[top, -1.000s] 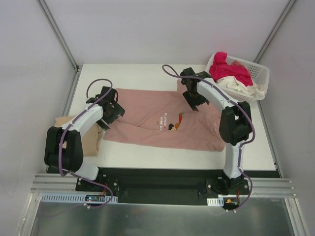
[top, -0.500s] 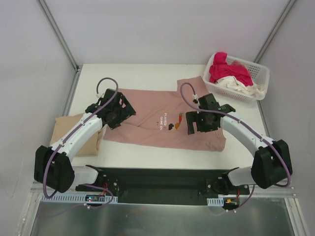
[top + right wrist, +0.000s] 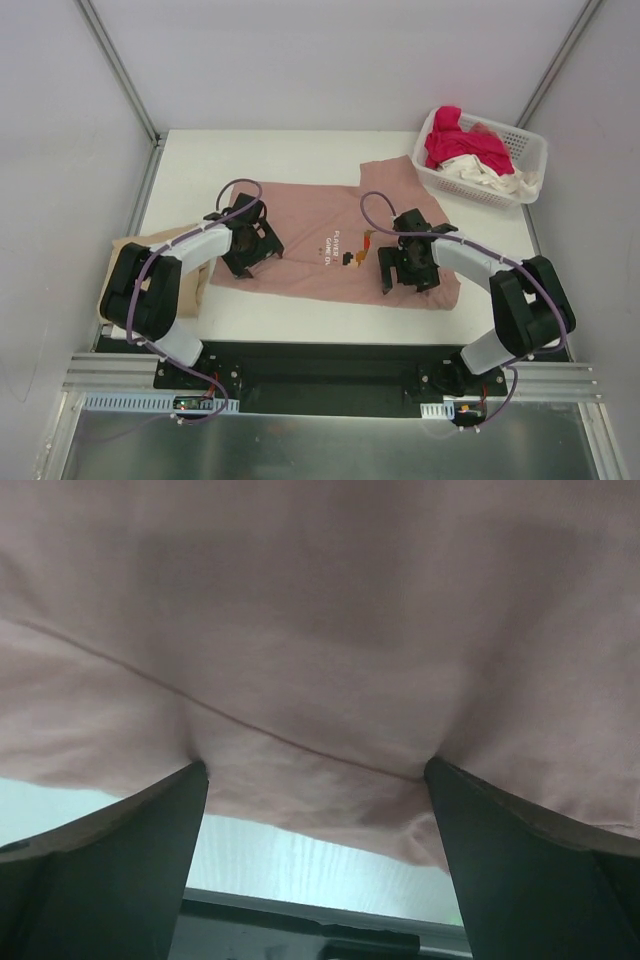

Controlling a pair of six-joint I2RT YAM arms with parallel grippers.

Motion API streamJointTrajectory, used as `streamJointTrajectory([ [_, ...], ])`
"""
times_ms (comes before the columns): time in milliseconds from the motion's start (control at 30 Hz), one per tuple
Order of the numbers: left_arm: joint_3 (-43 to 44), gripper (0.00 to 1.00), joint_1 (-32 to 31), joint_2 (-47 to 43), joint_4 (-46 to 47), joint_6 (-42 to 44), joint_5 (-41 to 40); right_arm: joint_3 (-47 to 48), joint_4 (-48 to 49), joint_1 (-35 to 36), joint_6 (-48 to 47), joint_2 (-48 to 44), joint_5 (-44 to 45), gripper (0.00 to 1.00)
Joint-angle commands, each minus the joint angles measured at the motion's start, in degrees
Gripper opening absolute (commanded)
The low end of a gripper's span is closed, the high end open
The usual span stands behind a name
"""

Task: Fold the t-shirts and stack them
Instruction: Fold the flattened tshirt in 1/3 of the way

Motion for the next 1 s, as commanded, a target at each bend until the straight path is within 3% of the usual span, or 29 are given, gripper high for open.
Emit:
streamJointTrajectory([
  [0, -6.32, 0.99, -1.28, -3.69, -0.45, -2.08, 0.35, -4.34, -0.53, 0.04, 3.22, -0.50, 4.21, 0.97],
  [267, -21.19, 0.99, -2.86, -18.26, -0.71, -7.27, 2.36, -16.30, -3.08, 1.80, 10.34, -12.80, 0.71, 0.97],
  [467, -24.98, 0.99, -6.56, -28.65, -4.22, -10.70, 2.55, -14.47, -10.28, 3.91, 13.78, -25.37, 1.84, 0.97],
  [567, -19.91, 0.99, -6.65, -32.78, -8.61, -10.26, -1.65, -10.79, -11.34, 3.99, 11.59, -29.51, 2.11, 0.97],
  [700, -10.32, 0.99, -6.65, -34.20, -10.82, -1.94, -6.58, -2.80, -12.57, 3.91, 7.28, -29.61, 8.32, 0.97],
  [867, 4.09, 0.99, -6.12, -27.36, -14.33, 5.89, -17.21, 12.93, -12.40, 2.68, 1.48, -21.89, 15.54, 0.97],
  [967, 12.97, 0.99, -3.32, -19.28, -16.53, 8.89, -17.24, 23.01, -11.61, 0.57, -1.16, -13.63, 14.51, 0.97],
])
